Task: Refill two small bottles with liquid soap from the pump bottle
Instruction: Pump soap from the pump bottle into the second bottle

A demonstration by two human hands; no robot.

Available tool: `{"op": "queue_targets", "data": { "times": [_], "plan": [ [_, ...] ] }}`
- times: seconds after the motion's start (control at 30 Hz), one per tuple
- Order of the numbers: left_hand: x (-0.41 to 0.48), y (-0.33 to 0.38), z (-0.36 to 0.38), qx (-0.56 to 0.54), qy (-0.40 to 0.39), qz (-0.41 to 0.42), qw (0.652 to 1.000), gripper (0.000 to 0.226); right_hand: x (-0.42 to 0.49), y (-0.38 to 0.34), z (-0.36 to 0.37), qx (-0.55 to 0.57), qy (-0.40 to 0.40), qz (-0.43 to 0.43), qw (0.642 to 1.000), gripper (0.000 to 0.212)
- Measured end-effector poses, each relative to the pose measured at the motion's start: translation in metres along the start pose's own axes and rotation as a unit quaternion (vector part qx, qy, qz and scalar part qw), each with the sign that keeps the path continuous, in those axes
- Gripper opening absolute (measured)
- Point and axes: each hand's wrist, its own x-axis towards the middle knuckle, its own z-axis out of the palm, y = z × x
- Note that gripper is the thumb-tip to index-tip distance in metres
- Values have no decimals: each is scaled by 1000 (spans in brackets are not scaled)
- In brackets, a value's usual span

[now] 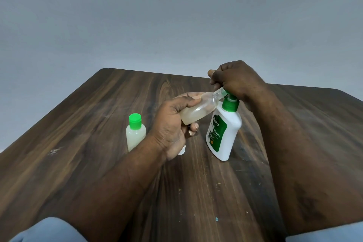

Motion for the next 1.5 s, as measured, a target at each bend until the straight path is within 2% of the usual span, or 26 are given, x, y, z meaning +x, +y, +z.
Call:
{"op": "queue_targets", "data": {
  "times": [0.2, 0.47, 0.77, 1.03, 1.23, 1.5],
  "plan": [
    [0, 0, 0, 2, 2, -2, 1000, 54, 0, -2, -3, 4, 26, -16, 1000, 27],
    [0, -1, 0, -4, 3, -5, 1000, 57, -1, 0, 1, -10, 5, -4, 1000, 29],
    [-1, 0, 0, -4, -6, -2, 1000, 55, -2, -3, -4, -3, 33, -18, 999, 27],
    [1, -1, 0, -10, -5, -4, 1000, 56, 2, 2, 1, 10, 7, -1, 1000, 30],
    [0, -1, -1, -5, -6, -3, 1000, 47, 3, 3, -1, 24, 15, -2, 1000, 30],
    [0, -1, 0, -9, -7, -3, 1000, 51, 3, 2, -1, 18, 12, -12, 1000, 25]
  ]
}}
